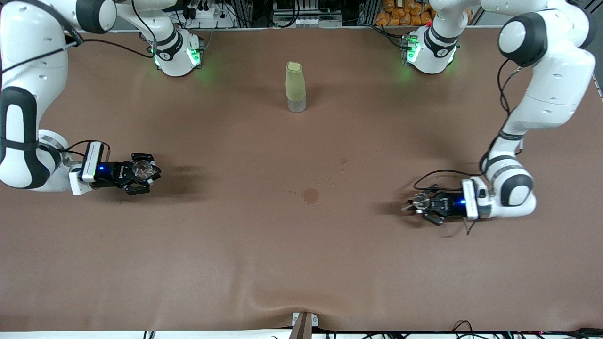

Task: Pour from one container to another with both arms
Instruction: 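Move the beaker and jigger apart back toward their spots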

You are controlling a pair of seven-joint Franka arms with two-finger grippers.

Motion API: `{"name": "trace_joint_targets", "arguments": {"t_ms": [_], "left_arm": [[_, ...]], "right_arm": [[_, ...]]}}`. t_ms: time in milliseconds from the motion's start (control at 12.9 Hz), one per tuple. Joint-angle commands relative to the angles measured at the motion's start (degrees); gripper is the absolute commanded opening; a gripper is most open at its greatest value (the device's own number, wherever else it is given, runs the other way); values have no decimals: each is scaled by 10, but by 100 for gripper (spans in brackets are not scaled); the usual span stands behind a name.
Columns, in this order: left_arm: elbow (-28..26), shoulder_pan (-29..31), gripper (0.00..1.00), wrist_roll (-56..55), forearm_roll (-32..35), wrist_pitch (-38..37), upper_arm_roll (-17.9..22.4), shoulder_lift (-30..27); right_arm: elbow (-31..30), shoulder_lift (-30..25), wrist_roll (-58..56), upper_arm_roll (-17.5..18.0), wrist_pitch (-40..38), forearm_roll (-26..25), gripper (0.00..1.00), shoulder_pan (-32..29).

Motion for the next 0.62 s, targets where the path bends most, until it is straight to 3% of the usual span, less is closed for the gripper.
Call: {"name": "trace_joint_targets", "arguments": {"t_ms": [0,311,544], "left_arm": [[4,29,0,-34,34,-41,-5,-3],[7,77,0,-66,100,-52,0,1],[8,96,0,-64,107,-52,3,8]], "right_arm": [[7,39,-45,7,-16,-16,0,-33],[7,87,-95,7,-16,-16,0,-48],[8,113,-128,11,-15,-16,0,-46]]}}
